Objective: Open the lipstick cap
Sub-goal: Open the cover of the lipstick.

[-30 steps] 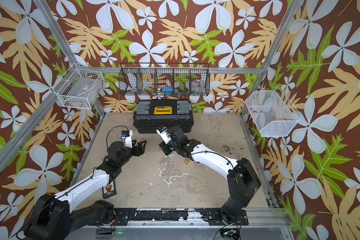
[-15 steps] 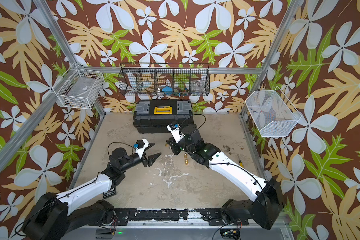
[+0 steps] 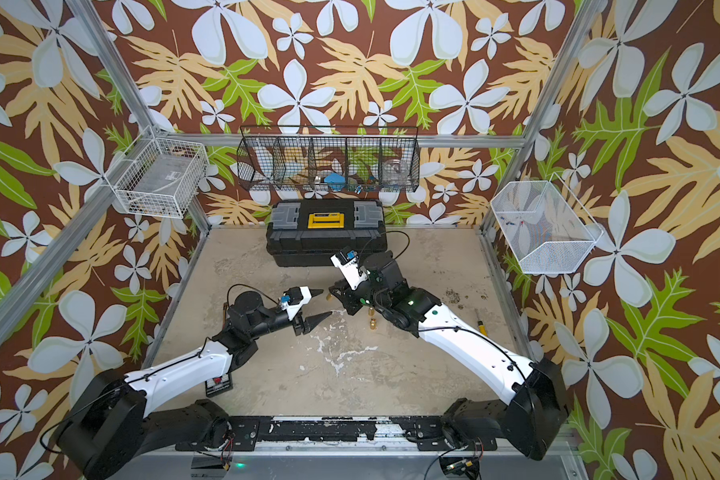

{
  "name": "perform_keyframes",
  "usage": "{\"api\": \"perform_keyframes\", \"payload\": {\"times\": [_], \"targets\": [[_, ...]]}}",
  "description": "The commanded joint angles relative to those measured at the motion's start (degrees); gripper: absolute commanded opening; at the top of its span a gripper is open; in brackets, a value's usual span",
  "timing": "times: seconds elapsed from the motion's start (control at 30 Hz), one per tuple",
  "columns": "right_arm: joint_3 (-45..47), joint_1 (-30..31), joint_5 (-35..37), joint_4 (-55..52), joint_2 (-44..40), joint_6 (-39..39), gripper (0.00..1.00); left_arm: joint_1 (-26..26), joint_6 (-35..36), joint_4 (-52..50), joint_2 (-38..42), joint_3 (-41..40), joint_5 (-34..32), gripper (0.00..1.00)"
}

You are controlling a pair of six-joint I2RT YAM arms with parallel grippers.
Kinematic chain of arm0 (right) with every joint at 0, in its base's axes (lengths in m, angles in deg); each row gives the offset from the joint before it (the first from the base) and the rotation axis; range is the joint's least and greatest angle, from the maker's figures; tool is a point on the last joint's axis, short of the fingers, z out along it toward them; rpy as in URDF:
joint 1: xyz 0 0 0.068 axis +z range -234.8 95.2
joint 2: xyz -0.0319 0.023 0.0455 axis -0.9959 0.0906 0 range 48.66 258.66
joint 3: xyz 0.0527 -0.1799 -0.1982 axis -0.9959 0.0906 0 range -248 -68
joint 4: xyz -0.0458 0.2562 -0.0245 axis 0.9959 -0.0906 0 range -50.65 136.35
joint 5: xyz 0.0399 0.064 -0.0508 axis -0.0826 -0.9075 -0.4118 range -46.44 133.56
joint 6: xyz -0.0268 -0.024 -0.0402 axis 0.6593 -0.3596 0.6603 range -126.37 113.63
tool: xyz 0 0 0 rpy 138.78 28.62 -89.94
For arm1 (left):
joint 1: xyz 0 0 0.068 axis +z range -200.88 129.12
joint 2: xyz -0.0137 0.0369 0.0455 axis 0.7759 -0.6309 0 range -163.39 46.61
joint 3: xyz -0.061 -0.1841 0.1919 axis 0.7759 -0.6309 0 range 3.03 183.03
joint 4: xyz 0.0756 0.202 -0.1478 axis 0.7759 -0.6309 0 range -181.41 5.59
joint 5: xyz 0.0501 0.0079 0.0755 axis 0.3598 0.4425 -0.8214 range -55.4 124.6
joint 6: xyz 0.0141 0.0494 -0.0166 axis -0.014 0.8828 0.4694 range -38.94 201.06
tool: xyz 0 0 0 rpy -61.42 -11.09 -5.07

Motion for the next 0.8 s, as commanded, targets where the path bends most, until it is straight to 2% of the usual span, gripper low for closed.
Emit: {"api": "perform_keyframes", "payload": {"times": [0.0, 0.27, 0.77], "targets": [[0.32, 0.05, -1.77, 0.05, -0.21, 0.27, 0.24, -0.33, -2.18, -0.34, -1.16, 1.21, -1.90, 0.64], [0.87, 0.08, -3.09, 0.28, -0.45, 0.19, 0.24, -0.42, -5.18, -2.59, -3.58, 3.43, -1.91, 0.60], [1.37, 0.09, -3.80, 1.30, -0.13, -1.43, 0.24, -0.38, -2.46, -5.86, -2.54, 3.13, -0.04, 0.56]]}}
